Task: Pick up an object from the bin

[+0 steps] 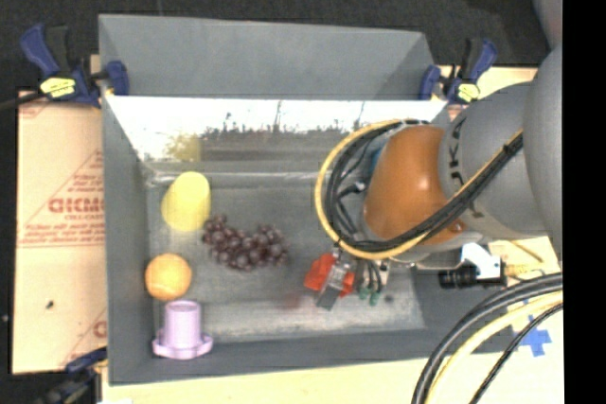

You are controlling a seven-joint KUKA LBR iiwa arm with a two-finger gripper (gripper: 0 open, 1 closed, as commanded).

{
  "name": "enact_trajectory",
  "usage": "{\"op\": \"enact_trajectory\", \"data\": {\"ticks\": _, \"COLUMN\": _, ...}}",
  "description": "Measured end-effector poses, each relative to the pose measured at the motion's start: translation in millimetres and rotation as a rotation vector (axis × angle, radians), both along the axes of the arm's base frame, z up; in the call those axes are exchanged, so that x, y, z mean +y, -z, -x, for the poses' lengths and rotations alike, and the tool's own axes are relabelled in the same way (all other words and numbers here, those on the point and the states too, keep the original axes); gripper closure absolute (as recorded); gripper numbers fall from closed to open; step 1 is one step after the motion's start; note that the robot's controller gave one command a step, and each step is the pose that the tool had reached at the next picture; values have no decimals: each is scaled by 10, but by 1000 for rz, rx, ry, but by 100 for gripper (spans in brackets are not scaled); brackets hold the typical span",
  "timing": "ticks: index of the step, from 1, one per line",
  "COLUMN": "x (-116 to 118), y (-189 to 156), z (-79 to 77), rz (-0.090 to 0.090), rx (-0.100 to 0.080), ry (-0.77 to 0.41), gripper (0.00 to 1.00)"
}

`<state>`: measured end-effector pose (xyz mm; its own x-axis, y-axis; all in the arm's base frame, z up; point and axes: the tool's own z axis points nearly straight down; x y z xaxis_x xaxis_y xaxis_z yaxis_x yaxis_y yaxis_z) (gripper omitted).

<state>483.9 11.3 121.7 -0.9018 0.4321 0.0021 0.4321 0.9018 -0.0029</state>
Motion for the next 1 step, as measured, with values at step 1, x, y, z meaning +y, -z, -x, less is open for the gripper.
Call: {"op": "enact_trajectory", "data": {"ticks": 1, "x": -1, "y": -199, "z": -11, "rz": 0, "rx": -4, "ry": -3, "gripper": 100}}
